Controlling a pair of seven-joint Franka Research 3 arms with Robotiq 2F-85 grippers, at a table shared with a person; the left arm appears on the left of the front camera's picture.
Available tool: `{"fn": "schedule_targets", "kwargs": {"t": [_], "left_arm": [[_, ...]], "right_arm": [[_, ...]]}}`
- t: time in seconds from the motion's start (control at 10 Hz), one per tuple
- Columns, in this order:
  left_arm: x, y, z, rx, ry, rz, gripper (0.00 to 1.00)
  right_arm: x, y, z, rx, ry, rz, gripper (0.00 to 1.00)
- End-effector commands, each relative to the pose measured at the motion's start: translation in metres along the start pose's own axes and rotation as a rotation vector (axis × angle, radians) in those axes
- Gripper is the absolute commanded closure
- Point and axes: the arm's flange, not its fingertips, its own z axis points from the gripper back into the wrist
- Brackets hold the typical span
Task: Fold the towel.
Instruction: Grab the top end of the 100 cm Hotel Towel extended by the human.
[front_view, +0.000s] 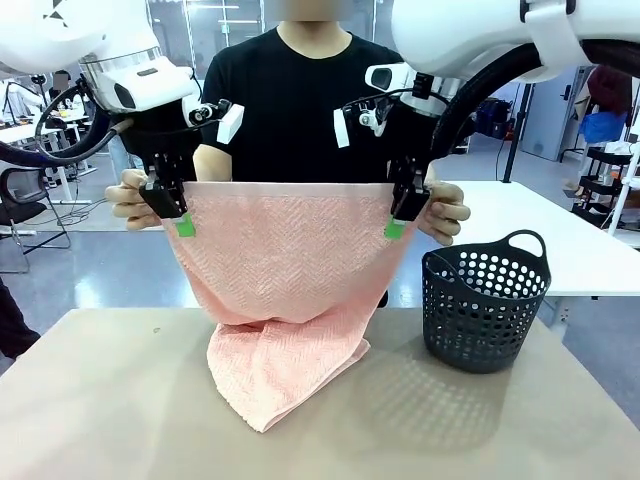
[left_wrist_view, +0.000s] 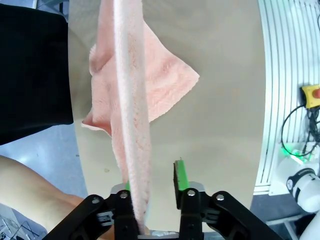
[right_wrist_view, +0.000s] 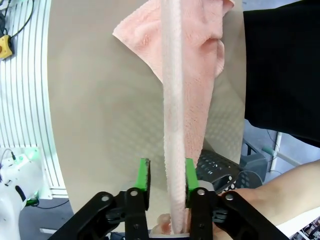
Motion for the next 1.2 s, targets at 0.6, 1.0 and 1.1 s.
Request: {"fn": "schedule_targets", "kwargs": {"t": [0.6, 1.0, 1.1], "left_arm": [[-0.003, -0.005, -0.004, 0.002, 0.003, 0.011, 1.00], [-0.003, -0.005, -0.004, 0.002, 0.003, 0.011, 1.00], [-0.003, -0.005, -0.004, 0.002, 0.003, 0.011, 1.00]], "right_arm": [[-0.011, 0.008, -0.006, -0.007, 0.019, -0.046, 1.00], [0.000, 0.004, 0.003, -0.006, -0.001, 0.002, 1.00], [0.000, 0.004, 0.003, -0.006, -0.001, 0.002, 1.00]]}}
